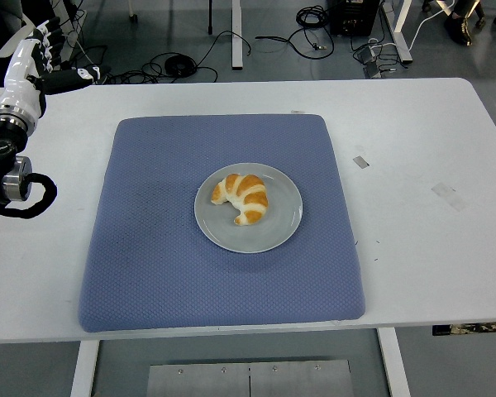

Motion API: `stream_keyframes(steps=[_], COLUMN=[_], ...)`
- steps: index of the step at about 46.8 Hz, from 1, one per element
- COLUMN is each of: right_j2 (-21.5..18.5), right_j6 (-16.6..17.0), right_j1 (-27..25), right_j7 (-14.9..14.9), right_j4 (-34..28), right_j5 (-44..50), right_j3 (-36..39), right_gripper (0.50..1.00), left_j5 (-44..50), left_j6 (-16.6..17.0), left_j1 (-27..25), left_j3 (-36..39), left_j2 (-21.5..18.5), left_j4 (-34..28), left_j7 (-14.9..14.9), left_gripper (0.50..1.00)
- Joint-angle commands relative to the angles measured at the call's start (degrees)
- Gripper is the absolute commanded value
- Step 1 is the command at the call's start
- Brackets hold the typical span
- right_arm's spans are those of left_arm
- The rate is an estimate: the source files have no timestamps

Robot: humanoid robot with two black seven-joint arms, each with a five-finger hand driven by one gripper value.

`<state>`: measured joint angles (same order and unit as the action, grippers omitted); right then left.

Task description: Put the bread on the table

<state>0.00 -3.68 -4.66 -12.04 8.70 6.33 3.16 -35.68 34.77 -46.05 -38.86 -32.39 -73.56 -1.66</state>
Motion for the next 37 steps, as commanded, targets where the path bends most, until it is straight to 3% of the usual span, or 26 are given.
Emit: stream_keyframes(steps=[1,37], right_j2=[0.0,0.0], right_j6=[-0.01,-0.01], right_j1=[0.0,0.0], right_j7=[0.0,0.0], right_j4=[0.0,0.0], right_j5=[0.0,0.0], right_j3=[0.0,0.0], right_gripper=[1.0,1.0], left_j5=[0.0,1.84], left_j6=[0.13,-2.42], left_j1=[0.17,0.08], left_j3=[0.18,0.01], left_j2=[-0.13,-0.48], left_j4=[0.0,-0.62], left_j7=[0.08,1.05], left_gripper=[0.984,0.984])
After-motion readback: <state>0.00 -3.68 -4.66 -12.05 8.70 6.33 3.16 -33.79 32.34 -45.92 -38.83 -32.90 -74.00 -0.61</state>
